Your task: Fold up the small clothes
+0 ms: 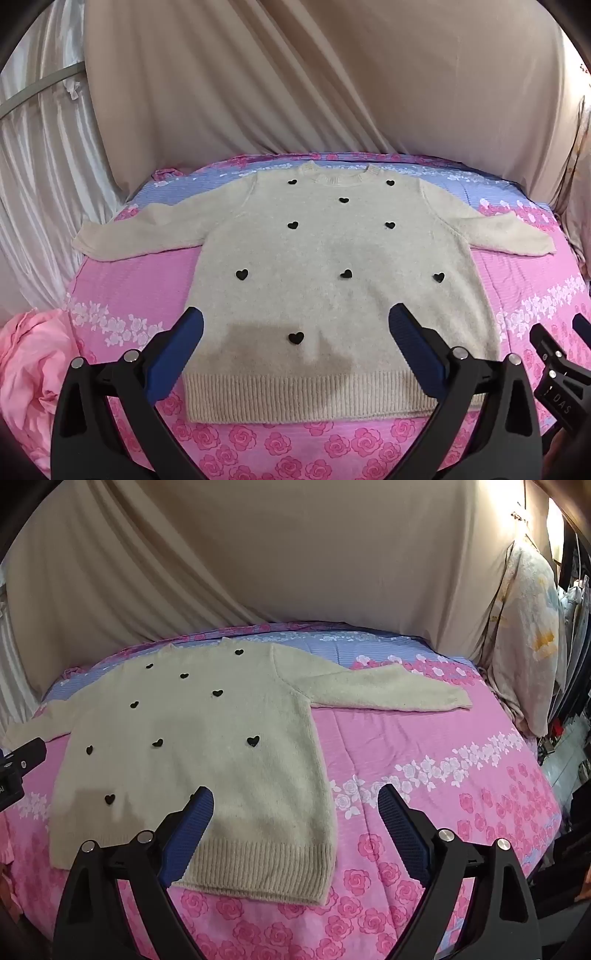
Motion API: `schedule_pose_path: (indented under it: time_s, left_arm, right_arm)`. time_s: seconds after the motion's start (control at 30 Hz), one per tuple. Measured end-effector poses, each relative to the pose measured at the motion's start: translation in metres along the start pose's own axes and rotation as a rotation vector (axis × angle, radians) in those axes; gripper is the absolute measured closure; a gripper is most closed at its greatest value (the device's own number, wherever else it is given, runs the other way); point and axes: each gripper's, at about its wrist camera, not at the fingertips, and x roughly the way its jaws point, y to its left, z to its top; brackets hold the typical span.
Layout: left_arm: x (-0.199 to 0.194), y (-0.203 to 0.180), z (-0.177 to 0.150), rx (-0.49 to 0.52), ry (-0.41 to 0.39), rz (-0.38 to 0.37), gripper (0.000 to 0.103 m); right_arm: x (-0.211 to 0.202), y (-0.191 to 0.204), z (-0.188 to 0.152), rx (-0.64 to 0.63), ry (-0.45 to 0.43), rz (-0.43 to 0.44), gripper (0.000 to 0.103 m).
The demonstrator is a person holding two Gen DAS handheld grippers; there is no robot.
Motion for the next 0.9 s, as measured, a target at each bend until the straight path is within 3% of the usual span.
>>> schedule_pose_path:
  time_s: [0.9]
  left_arm:
    - [-0.003, -0.004, -0.012, 0.012, -0.017, 0.040, 0.005]
  right_arm:
    - [-0.001, -0.001, -0.004, -0.008, 0.018, 0.026, 0.015]
